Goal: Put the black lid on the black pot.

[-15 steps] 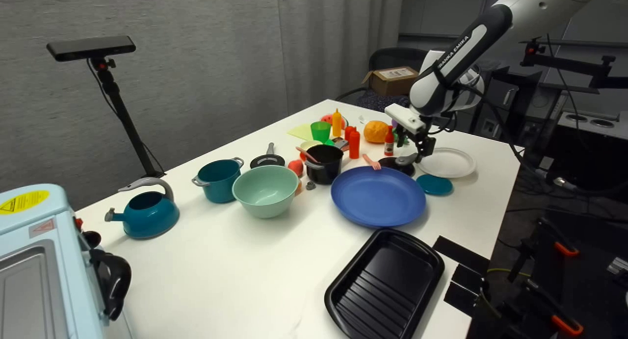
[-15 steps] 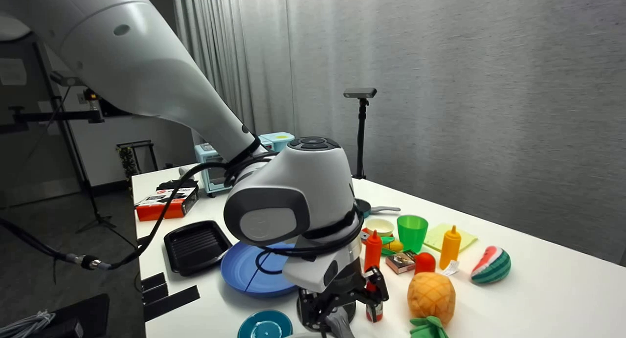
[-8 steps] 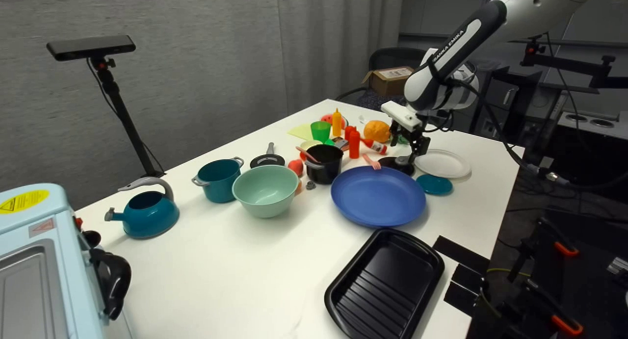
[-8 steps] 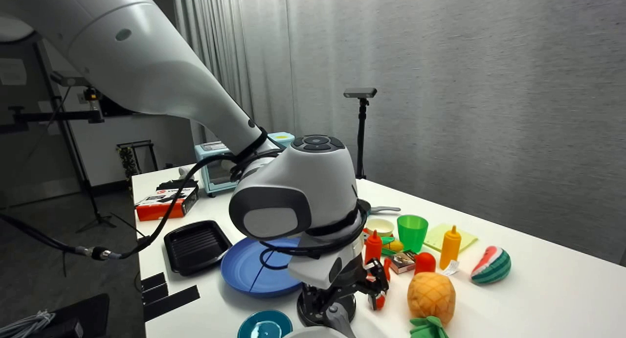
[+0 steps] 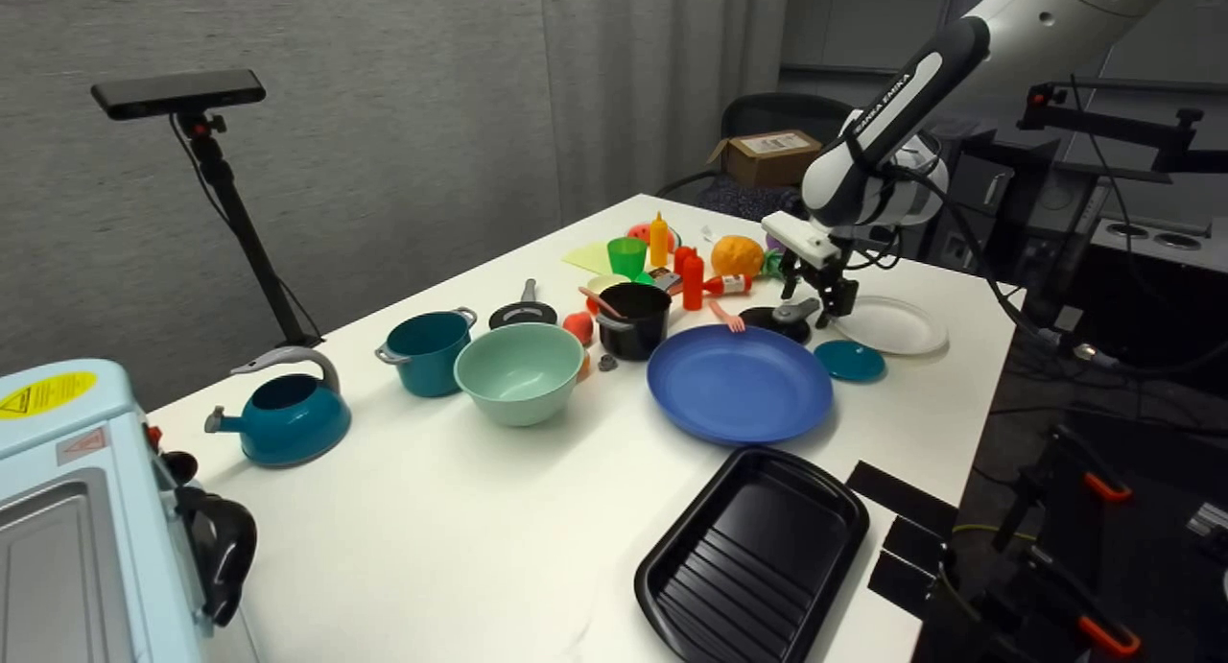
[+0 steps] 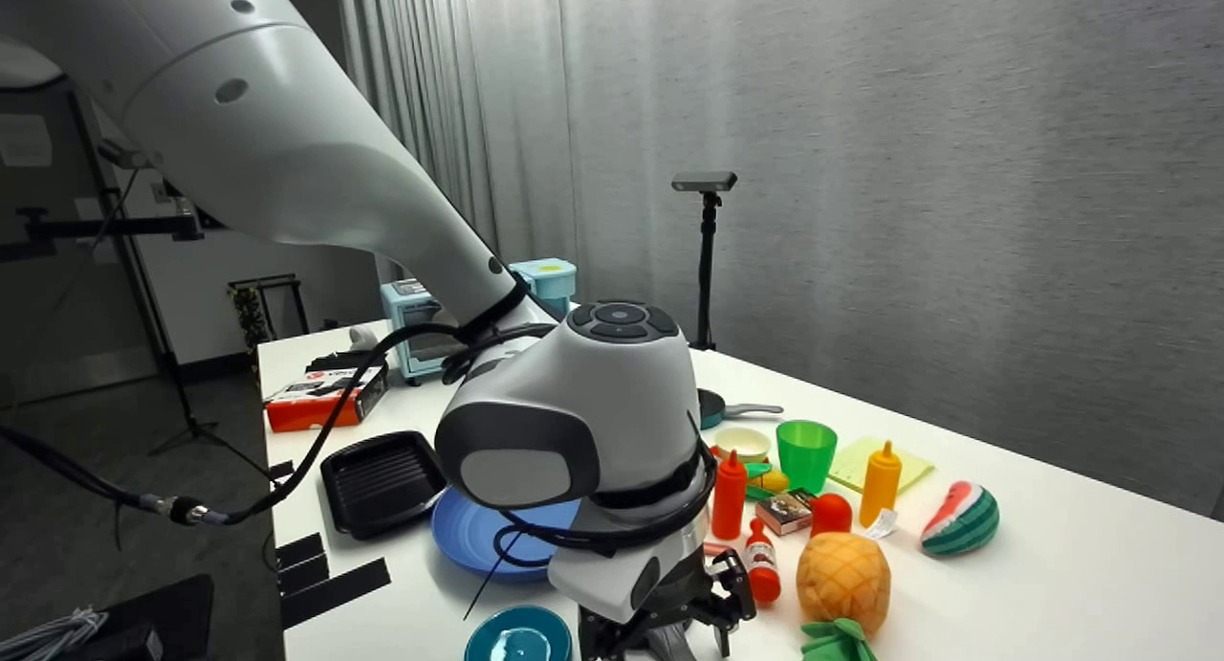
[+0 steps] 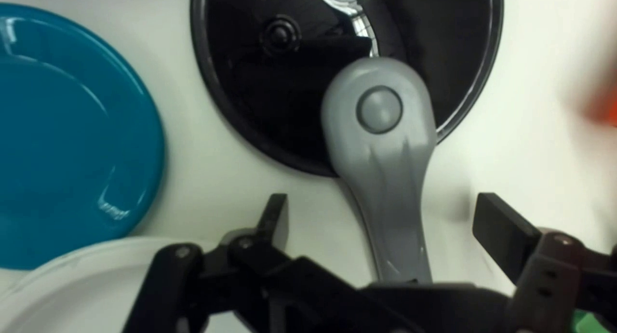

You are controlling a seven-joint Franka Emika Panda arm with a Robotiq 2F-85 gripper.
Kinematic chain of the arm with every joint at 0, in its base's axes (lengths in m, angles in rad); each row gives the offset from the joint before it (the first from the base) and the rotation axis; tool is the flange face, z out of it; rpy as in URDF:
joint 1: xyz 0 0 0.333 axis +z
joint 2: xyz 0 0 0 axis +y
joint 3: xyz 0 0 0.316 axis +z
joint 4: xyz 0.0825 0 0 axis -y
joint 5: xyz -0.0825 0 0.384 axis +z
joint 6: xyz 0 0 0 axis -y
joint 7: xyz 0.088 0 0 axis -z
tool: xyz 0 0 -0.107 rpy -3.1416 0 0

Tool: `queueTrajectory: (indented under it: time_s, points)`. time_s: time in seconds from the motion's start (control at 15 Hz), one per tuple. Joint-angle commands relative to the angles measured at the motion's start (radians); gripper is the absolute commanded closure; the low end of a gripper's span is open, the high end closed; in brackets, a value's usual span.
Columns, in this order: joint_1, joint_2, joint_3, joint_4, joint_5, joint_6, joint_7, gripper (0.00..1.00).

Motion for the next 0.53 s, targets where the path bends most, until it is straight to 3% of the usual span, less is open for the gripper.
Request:
queueTrajectory:
  time_s: [0.0,0.2,0.27,0.33,0.47]
  points:
    - [0.0,-0.007,-0.006,-0.004,0.021,-0.007,-0.029,0.0]
    - [-0.005,-0.014,-0.025,0.001,0.001,-0.015,-0.045,0.0]
    - [0.013,-0.002,-0.032,0.018,-0.009,-0.018,-0.031,0.05]
    - [0.015,0.002,-0.035,0.024,-0.012,-0.019,-0.035,0.26]
    - [0.02,0.008,-0.033,0.037,-0.017,-0.022,-0.035,0.31]
